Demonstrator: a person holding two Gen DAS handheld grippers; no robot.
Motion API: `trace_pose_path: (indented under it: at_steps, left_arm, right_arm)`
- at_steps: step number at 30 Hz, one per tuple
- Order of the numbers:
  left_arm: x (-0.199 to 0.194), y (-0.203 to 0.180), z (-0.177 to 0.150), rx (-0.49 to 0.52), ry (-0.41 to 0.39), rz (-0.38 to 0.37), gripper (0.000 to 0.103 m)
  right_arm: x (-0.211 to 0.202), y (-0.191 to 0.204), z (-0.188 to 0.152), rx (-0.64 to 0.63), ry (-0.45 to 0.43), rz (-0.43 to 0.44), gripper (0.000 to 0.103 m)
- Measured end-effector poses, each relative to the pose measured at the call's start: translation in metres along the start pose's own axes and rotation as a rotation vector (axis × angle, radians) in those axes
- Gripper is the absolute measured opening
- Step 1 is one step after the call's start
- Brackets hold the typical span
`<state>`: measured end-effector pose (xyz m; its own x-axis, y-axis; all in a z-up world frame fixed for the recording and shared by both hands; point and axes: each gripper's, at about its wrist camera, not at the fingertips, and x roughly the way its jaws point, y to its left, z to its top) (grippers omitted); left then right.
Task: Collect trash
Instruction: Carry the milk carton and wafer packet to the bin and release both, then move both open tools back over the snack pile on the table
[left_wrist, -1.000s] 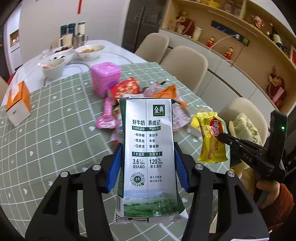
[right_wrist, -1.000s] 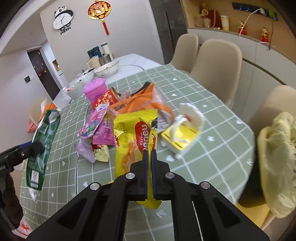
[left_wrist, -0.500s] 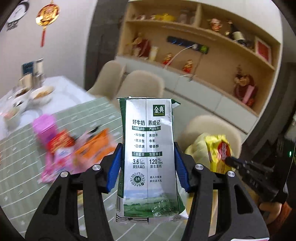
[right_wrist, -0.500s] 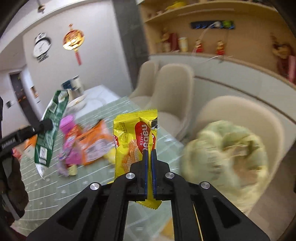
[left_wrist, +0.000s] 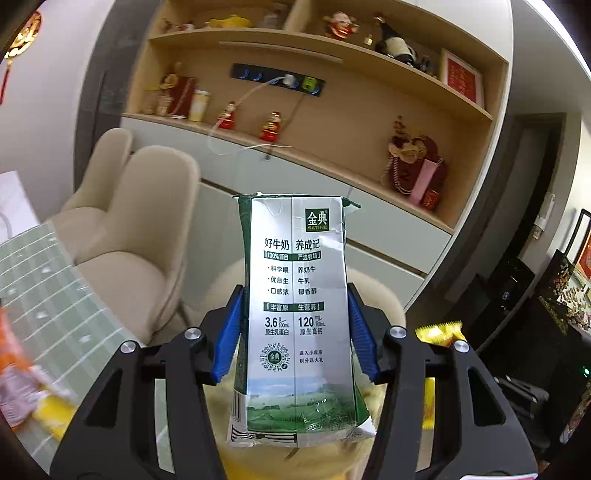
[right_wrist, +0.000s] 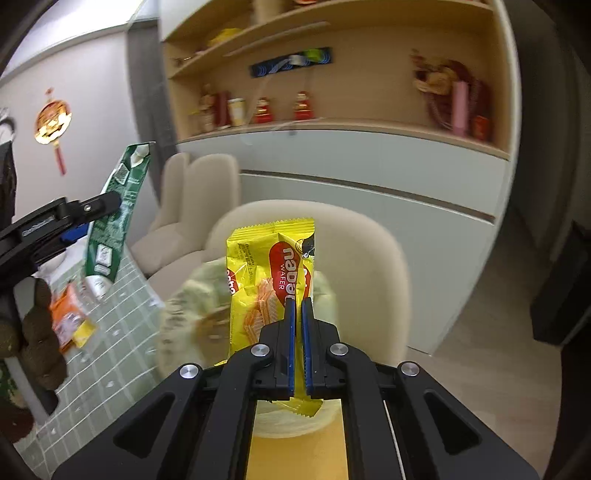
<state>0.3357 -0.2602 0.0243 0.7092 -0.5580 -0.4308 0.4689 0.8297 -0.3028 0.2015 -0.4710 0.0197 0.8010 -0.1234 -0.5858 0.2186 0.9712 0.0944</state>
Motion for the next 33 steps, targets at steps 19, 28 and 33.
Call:
trace_pose_path:
  at_steps: [19, 28, 33]
  left_arm:
    - [0.000, 0.034, -0.050, 0.008, 0.212, 0.133, 0.057]
    - [-0.080, 0.086, -0.061, -0.046, 0.223, 0.255, 0.057]
    - [-0.112, 0.122, -0.073, -0.125, 0.223, 0.323, 0.057]
  right_arm:
    - [0.101, 0.016, 0.014, 0.018, 0.102, 0.143, 0.006]
    - [0.175, 0.068, -0.027, -0.089, 0.344, 0.171, 0.006]
    - [0.182, 0.074, -0.039, -0.106, 0.399, 0.122, 0.006]
